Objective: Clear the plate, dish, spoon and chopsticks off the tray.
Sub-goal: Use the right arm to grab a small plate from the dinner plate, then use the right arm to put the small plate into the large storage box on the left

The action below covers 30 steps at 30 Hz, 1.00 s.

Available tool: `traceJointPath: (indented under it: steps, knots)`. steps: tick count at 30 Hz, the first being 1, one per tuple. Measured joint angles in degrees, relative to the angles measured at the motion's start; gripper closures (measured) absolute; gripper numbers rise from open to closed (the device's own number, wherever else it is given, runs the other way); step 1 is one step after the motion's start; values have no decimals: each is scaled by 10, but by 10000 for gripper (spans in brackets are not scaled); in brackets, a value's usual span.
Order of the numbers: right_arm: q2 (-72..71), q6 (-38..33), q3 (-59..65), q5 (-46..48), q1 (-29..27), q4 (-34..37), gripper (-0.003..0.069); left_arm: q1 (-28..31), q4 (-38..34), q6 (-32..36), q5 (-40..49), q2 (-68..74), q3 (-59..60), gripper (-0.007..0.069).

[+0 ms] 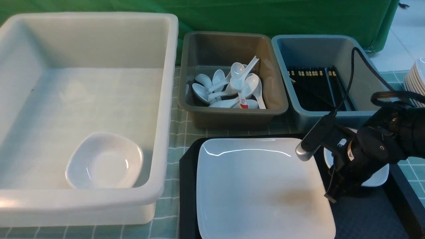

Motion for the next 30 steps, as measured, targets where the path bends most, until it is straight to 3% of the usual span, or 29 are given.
traceJointPath:
  steps: [4, 9, 15, 22, 28, 30]
  knots:
    - [-18, 24, -4, 47, 2, 9, 516, 0, 0, 0, -2, 0, 0, 615]
    - [-94, 57, -4, 104, 31, 13, 590, 0, 1, 0, -3, 0, 0, 615]
    - [-206, 80, -50, 120, 60, 67, 596, 0, 12, -31, -3, 0, 0, 615]
    - [-195, -67, -245, 63, 140, 216, 596, 0, 77, -97, -1, 0, 0, 615]
    - [-34, -110, -440, 51, 255, 246, 596, 0, 77, -102, -1, 0, 0, 615]
    - [-6, -112, -465, 51, 271, 247, 596, 0, 77, -102, -1, 0, 0, 615]
